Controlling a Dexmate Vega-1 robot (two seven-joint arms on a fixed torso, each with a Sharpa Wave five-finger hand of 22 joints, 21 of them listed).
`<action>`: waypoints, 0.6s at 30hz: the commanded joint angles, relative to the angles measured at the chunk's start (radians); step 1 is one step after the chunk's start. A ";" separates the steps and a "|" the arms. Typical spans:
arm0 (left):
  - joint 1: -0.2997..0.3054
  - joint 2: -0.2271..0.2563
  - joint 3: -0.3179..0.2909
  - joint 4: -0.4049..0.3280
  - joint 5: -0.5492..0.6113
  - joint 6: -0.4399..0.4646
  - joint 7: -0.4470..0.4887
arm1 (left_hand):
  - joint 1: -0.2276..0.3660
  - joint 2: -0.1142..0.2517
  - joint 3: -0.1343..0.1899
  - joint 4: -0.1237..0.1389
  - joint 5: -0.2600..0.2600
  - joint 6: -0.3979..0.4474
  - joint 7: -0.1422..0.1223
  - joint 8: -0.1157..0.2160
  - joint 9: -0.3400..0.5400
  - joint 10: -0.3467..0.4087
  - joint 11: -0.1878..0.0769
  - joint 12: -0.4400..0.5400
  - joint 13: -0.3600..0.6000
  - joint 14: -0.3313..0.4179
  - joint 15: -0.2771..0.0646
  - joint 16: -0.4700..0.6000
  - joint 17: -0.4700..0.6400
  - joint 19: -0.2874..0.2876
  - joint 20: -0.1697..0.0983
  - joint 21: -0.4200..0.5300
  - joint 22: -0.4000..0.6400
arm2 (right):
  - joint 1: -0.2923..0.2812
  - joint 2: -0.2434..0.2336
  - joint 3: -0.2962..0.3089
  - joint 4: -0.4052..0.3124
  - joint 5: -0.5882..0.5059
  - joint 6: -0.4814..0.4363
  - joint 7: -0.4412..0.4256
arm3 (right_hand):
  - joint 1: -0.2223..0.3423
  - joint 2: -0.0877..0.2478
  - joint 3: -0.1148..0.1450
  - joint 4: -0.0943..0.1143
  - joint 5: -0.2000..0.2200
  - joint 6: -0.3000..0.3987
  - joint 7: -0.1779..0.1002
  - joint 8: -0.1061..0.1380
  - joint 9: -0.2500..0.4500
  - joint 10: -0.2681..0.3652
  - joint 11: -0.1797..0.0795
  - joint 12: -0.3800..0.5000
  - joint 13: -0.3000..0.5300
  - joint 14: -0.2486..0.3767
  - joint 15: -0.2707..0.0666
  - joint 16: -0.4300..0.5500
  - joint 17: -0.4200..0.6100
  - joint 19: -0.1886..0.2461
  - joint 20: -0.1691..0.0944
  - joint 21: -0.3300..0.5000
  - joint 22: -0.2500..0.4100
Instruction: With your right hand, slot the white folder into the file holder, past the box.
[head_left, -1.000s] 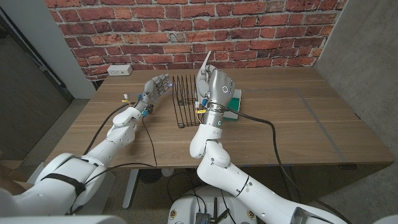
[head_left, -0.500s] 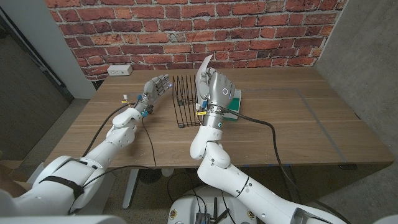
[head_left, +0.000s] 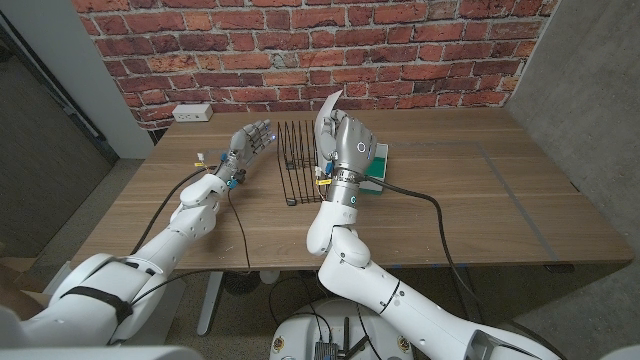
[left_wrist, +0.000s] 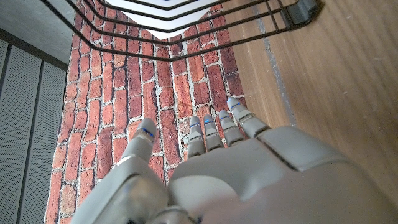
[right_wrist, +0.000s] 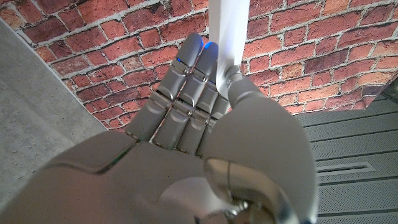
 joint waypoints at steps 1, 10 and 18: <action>0.014 0.010 -0.002 -0.027 -0.001 0.007 0.015 | 0.005 0.026 0.008 -0.002 0.007 0.008 -0.002 0.005 0.001 0.008 0.001 0.002 0.002 0.010 -0.046 0.004 0.000 0.011 -0.056 0.003 0.003 | 0.010 -0.006 -0.007 0.023 0.002 -0.005 0.002 | -0.009 0.004 0.009 0.001 0.010 -0.001 -0.011 0.000 0.002 -0.003 -0.003 -0.003 0.002 -0.003 -0.004 -0.004 0.005 -0.007 -0.017 0.006 0.001; 0.015 0.013 -0.002 -0.032 -0.001 0.008 0.014 | 0.005 0.026 0.008 -0.001 0.007 0.010 -0.001 0.006 0.001 0.008 0.002 0.002 0.002 0.010 -0.046 0.004 0.000 0.010 -0.057 0.003 0.003 | 0.012 -0.008 -0.008 0.029 0.006 -0.003 0.001 | -0.014 0.003 0.009 0.002 0.011 -0.008 -0.013 -0.003 0.003 -0.010 -0.003 -0.007 0.002 -0.009 -0.002 -0.009 0.006 -0.012 -0.017 0.008 0.001; 0.015 0.008 -0.002 -0.028 -0.006 0.005 0.007 | 0.004 0.026 0.008 -0.001 0.007 0.010 -0.001 0.005 0.001 0.009 0.000 0.002 0.002 0.010 -0.045 0.004 0.000 0.011 -0.057 0.003 0.003 | 0.001 -0.009 -0.007 0.019 0.002 -0.012 -0.012 | -0.025 -0.003 0.005 0.005 0.010 -0.018 -0.008 -0.008 0.003 -0.016 0.000 -0.009 0.004 -0.018 0.002 -0.014 0.006 -0.016 -0.016 0.008 0.001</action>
